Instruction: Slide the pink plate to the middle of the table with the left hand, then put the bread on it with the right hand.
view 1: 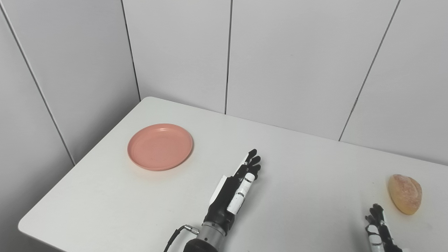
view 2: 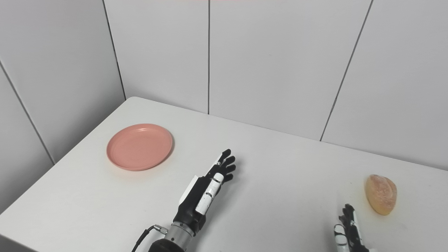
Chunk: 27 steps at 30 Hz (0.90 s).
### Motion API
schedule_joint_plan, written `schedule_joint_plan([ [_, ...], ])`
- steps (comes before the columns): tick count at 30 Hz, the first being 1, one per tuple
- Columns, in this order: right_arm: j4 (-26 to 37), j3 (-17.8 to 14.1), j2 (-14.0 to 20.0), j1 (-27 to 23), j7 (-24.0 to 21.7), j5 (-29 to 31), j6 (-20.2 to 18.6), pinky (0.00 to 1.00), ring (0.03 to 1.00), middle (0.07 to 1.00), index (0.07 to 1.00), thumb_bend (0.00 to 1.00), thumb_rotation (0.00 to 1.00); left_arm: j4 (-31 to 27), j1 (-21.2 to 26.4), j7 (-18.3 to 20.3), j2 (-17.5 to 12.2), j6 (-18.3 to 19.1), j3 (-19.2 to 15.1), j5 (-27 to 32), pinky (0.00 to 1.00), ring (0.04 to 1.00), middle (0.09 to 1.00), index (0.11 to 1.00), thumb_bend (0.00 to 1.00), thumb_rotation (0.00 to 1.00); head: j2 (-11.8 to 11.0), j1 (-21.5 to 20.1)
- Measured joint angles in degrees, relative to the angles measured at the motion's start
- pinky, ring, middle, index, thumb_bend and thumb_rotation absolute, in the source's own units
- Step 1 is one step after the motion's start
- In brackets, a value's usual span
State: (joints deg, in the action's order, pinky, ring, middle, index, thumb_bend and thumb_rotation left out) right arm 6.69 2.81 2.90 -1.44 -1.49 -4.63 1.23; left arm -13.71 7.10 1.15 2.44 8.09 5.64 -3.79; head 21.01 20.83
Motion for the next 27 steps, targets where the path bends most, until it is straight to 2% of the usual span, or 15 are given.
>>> schedule_joint_plan([
  [3,0.0,0.0,0.0,-0.2,0.0,0.1,0.0,0.98,0.989,1.000,0.995,0.16,1.00,-2.1,0.7,0.0,-1.2,2.1,-0.9,-0.1,0.94,0.947,0.962,0.953,0.46,1.00,-0.2,0.4],
  [12,0.0,-0.1,0.0,-0.3,-0.4,0.4,0.0,0.99,0.989,0.998,0.997,0.16,1.00,-5.1,2.6,0.2,-3.1,2.7,-4.6,3.6,0.96,0.945,0.964,0.949,0.46,1.00,-0.7,1.4],
  [16,0.0,-0.2,0.0,-0.3,-0.5,0.9,0.0,1.00,0.993,0.999,0.999,0.17,1.00,-5.7,4.2,0.3,-4.6,3.2,-7.2,5.3,0.97,0.955,0.969,0.955,0.48,1.00,-0.9,1.6],
  [22,0.0,-0.2,0.0,-0.3,-0.7,1.5,-0.3,1.00,0.995,1.000,1.000,0.15,1.00,-5.6,6.4,0.2,-7.8,3.9,-11.3,8.8,0.93,0.934,0.944,0.920,0.46,0.99,-1.1,2.2],
  [27,0.0,-0.2,0.1,-0.3,-1.1,1.9,-0.4,1.00,0.998,1.000,1.000,0.15,1.00,-5.8,9.5,-0.1,-9.1,6.4,-13.9,11.3,0.97,0.964,0.965,0.938,0.41,1.00,-1.1,2.4],
])
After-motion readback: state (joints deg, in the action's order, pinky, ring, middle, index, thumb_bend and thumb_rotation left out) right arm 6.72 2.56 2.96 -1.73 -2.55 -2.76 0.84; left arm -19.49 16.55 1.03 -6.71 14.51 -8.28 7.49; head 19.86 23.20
